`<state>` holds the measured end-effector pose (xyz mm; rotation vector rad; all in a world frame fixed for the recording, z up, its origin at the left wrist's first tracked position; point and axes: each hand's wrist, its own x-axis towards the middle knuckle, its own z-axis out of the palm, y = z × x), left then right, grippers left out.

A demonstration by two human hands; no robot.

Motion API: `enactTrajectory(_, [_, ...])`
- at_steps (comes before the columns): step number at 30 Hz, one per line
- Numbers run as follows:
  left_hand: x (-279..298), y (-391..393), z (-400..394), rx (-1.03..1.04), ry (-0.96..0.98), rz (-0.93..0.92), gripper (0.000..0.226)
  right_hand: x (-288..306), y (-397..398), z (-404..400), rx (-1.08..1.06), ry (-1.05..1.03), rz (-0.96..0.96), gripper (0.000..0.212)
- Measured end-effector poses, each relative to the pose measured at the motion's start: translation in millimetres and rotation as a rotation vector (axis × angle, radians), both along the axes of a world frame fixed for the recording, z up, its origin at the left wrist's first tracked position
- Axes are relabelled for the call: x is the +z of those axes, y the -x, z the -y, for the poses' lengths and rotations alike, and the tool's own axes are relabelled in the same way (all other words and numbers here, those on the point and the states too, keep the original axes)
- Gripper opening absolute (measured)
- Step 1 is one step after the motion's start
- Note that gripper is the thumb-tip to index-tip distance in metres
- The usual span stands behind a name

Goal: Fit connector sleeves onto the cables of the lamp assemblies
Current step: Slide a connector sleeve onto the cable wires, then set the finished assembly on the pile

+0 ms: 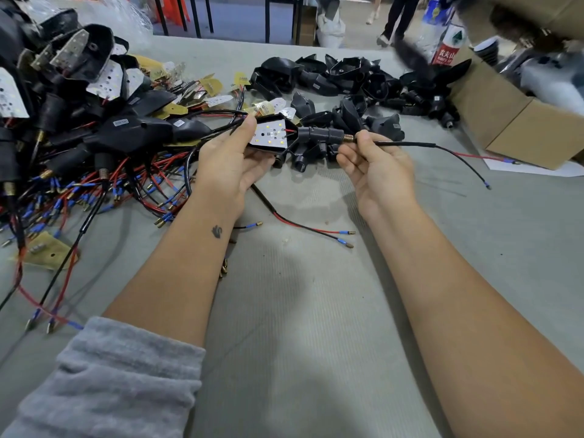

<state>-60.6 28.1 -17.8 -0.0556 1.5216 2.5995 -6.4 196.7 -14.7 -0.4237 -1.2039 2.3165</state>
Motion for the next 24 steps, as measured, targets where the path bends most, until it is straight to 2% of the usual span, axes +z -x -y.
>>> enactTrajectory(7, [-1.7, -1.1, -0.9, 0.041, 0.074, -0.103, 0.011, 0.5, -0.3, -0.7, 0.006, 0.026, 0.014, 0.010])
enactTrajectory(11, [0.6, -2.6, -2.6, 0.077, 0.104, -0.098, 0.012, -0.2, -0.4, 0.5, 0.013, -0.012, 0.018, 0.013])
enactTrajectory(16, [12.2, -4.4, 4.2, 0.103, -0.021, -0.044, 0.010, 1.1, -3.2, 4.9, 0.067, -0.087, 0.016, 0.014])
enactTrajectory(19, [22.4, -6.2, 16.5, 0.154, -0.189, 0.021, 0.013, 7.6, -5.0, 17.5, 0.113, -0.205, -0.002, 0.014])
enactTrajectory(22, [29.4, -11.4, 34.1, 0.191, -0.377, 0.102, 0.014, 17.4, -6.4, 40.1, 0.106, -0.436, -0.023, 0.012])
enactTrajectory(24, [33.3, -11.2, 49.4, 0.210, -0.398, 0.132, 0.014, 21.4, -6.8, 57.4, 0.103, -0.614, -0.036, 0.012])
